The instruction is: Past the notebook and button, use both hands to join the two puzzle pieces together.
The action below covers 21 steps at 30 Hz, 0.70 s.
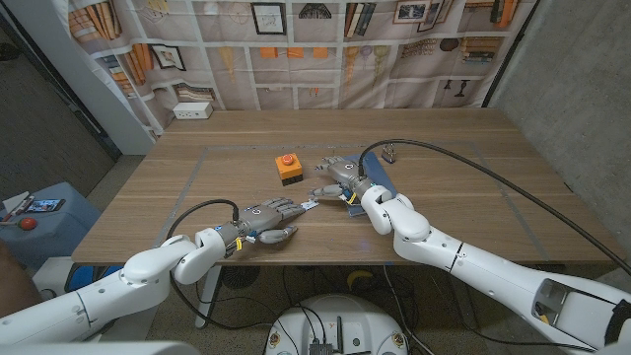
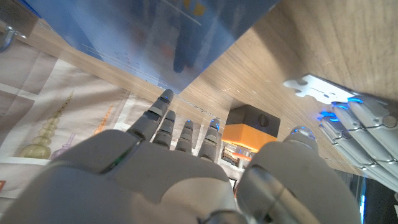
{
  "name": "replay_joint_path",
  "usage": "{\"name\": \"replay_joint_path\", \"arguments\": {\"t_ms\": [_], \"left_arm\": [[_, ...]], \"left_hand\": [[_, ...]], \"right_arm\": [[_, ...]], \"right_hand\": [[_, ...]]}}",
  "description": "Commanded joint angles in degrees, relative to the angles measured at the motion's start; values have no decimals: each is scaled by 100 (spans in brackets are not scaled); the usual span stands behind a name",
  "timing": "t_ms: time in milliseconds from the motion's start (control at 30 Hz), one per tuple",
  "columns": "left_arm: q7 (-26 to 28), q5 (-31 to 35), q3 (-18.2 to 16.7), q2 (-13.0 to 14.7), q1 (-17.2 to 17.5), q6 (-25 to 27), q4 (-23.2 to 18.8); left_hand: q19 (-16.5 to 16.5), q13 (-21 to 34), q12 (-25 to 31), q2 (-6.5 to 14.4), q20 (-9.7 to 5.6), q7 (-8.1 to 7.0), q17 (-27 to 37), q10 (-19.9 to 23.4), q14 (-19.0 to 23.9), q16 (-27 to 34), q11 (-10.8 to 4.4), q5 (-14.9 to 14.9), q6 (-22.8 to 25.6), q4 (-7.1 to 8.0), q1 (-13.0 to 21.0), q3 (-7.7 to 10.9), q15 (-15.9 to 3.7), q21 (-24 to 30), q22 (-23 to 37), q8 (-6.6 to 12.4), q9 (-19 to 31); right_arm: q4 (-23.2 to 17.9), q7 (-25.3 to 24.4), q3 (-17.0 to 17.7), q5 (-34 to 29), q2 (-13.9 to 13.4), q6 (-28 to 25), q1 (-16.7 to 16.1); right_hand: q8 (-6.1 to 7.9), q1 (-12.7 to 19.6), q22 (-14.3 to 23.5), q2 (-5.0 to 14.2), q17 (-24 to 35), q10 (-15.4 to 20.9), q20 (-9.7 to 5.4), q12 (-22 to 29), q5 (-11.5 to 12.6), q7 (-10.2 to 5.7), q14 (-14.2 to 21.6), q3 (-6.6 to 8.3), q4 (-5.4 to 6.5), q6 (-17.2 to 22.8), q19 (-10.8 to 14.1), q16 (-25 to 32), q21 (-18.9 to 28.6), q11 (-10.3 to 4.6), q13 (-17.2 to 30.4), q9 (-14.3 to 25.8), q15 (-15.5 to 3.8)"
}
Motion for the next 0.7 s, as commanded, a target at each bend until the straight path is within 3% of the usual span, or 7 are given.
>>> {"name": "replay_joint_path", "arguments": {"t_ms": [33,233,500,600,700], "left_arm": [[9,22,6,-6,5,15,-23],[21,30,11,-18,0,15,-12],[41,53,19,-27,2,22,-5],[45,59,25,-28,-4,11,4],[46,65,29,-32,-13,5,11]], "left_hand": [[9,40,49,469,-273,323,8,407,-14,-23,276,10,447,-27,42,27,-451,-1,10,38,25],[6,40,47,471,-274,326,9,399,-18,-24,281,10,445,-27,40,29,-449,-3,11,38,25],[7,40,50,472,-277,325,10,405,-18,-23,276,9,447,-27,38,32,-450,-4,11,40,25],[7,40,50,472,-278,329,10,402,-19,-23,273,9,447,-28,38,33,-448,-4,11,40,25],[8,40,50,471,-277,327,9,401,-18,-23,275,8,444,-32,40,34,-452,-4,11,39,25]], "right_arm": [[-121,-373,141,360,8,-180,-192],[-141,-563,127,408,29,-257,-266],[-113,-795,93,450,60,-339,-336],[-95,-867,83,460,76,-381,-354],[-78,-958,70,452,96,-442,-382]], "right_hand": [[16,-108,15,21,21,2,41,5,20,61,-25,-77,58,-11,-39,25,-21,61,3,11,82],[-6,-245,9,28,21,6,101,0,17,135,-91,-151,136,-73,-202,1,-66,93,1,9,111],[-77,-381,-7,39,-15,-68,-8,-41,34,241,-258,-251,221,-325,-445,-72,-92,49,-16,-3,-25],[-115,-406,-13,43,-46,-98,-55,-55,48,419,-279,-287,241,-520,-491,-86,-81,45,-30,-10,-57],[-119,-412,-15,43,-56,-114,-71,-61,52,475,-295,-298,245,-568,-517,-94,-84,47,-34,-12,-58]]}}
